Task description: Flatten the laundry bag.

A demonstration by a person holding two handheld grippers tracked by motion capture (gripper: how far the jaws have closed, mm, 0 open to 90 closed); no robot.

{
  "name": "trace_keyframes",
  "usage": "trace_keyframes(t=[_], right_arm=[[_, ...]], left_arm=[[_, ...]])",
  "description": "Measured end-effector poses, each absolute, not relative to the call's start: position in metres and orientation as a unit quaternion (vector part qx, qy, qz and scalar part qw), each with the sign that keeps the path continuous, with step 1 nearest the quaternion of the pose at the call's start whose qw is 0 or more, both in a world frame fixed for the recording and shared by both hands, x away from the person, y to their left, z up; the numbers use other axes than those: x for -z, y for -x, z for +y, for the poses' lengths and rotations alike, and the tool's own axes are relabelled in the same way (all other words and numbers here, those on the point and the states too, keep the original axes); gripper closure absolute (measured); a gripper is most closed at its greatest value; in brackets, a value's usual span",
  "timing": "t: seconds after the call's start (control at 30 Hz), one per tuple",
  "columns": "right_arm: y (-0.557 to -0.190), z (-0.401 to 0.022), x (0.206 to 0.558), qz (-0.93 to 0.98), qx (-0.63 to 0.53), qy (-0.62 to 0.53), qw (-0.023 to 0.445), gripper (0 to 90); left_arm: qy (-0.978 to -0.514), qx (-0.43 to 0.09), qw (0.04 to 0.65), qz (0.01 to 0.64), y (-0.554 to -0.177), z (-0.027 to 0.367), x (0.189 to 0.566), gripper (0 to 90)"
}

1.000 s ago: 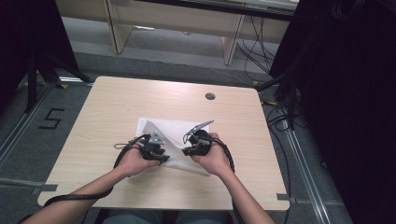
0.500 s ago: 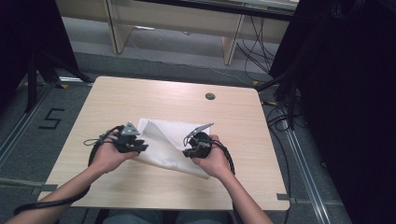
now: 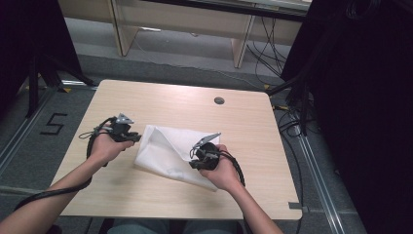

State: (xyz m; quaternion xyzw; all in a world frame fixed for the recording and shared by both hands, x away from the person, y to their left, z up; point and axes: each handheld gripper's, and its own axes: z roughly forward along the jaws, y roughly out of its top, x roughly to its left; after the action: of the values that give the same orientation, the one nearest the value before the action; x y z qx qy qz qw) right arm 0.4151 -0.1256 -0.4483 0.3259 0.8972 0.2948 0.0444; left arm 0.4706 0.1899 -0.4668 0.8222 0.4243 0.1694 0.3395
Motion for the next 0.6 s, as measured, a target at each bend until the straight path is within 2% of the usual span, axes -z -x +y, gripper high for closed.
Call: trace_keyframes(t=[0.27, 0.6], right_arm=[[-0.414, -0.124, 0.450, 0.898, -0.296, -0.322, 0.047, 90.0], [-0.412, -0.122, 0.448, 0.903, -0.288, -0.315, 0.052, 90.0]], left_arm=[[-0.836, -0.152, 0.327, 0.413, -0.494, 0.169, 0.489, 79.6], [-0.857, -0.132, 0.306, 0.392, -0.507, 0.165, 0.502, 83.9]])
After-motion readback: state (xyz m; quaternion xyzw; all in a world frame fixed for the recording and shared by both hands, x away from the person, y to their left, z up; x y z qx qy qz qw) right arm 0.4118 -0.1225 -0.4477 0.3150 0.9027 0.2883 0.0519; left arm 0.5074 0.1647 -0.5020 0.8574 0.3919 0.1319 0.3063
